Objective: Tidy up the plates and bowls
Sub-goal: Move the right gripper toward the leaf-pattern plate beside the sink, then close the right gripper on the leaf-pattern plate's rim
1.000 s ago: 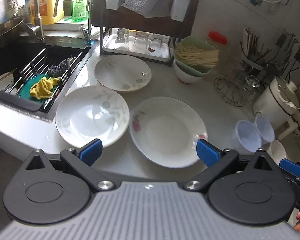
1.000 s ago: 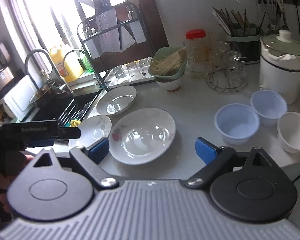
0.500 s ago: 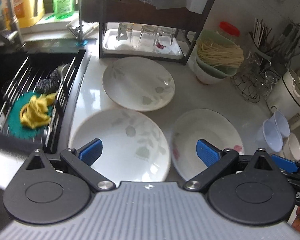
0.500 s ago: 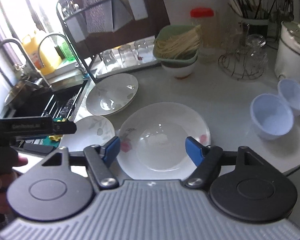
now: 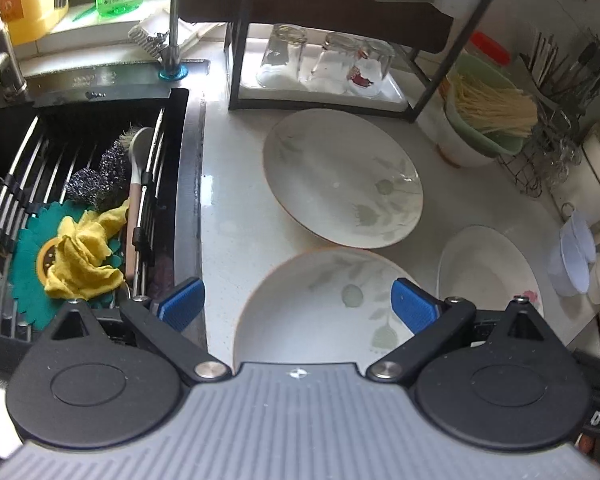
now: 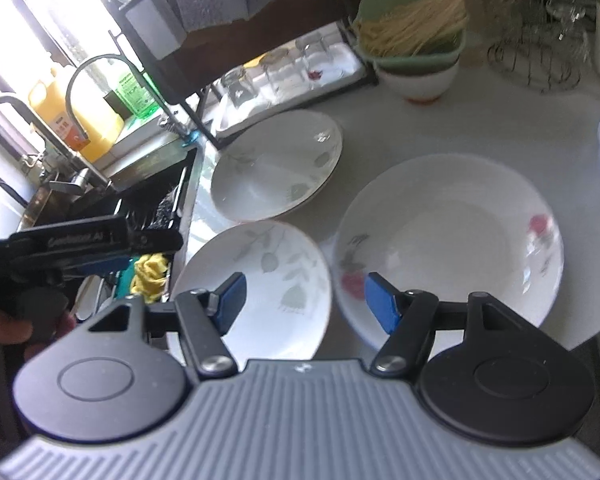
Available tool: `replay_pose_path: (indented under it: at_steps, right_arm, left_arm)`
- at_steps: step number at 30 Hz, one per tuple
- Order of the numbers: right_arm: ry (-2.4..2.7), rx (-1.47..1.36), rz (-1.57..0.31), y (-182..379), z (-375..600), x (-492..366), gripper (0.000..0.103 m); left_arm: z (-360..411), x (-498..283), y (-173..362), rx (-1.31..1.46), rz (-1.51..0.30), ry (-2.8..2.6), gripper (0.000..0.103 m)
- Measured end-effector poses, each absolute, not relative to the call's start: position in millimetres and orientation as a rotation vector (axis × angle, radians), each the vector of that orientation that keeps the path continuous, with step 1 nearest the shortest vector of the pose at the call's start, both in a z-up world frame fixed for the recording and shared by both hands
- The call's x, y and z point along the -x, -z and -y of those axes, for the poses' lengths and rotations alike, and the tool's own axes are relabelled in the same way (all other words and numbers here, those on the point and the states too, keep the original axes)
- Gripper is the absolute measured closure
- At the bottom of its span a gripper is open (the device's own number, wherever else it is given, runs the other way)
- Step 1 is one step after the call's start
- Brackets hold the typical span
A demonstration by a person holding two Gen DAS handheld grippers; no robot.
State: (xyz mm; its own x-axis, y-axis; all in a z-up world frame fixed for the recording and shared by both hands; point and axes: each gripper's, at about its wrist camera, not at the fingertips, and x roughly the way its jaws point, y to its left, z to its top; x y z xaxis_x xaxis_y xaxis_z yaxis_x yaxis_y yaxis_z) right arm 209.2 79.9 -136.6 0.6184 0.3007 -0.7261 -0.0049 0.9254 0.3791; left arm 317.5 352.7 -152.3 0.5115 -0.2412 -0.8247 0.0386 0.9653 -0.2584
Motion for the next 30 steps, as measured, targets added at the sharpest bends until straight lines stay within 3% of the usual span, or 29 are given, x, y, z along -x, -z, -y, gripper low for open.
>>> replay_pose_path:
  at_steps: [4,9,13,15,19,23,30]
  right_arm:
    - [-0.176,-0.422,-0.949,148,-87,-210,0.034]
    - [-0.146,-0.460,-0.993,165,-95,-212,0.039]
    - [-0.100,-0.466,-1.024,178,-95,-216,0.051]
    - [-0.084,-0.469,-1.032,184,-94,-218,0.058]
    - [-0.070,-0.469,-1.066,200,-95,-222,0.087]
    - [-0.081,-0.498,-1.070,209,-94,-224,0.090]
    - [-0.140,-0.518,-1.080,214,-84,-230,0.090]
  left_arm:
    - [-369,-326,167,0.232,-1.044,0.192,0.003]
    - [-377,-333,191,0.232,-1.105,0.238,0.013]
    - [-375,-338,206,0.239,-1.161,0.285,0.026]
    - [-373,-342,211,0.241,-1.164,0.318,0.041]
    - [-369,-346,219,0.216,-1.179,0.326,0.052]
    - [-366,-343,221,0.185,-1.177,0.330,0.059]
    - [-367,-342,222,0.223,-1.191,0.329,0.059]
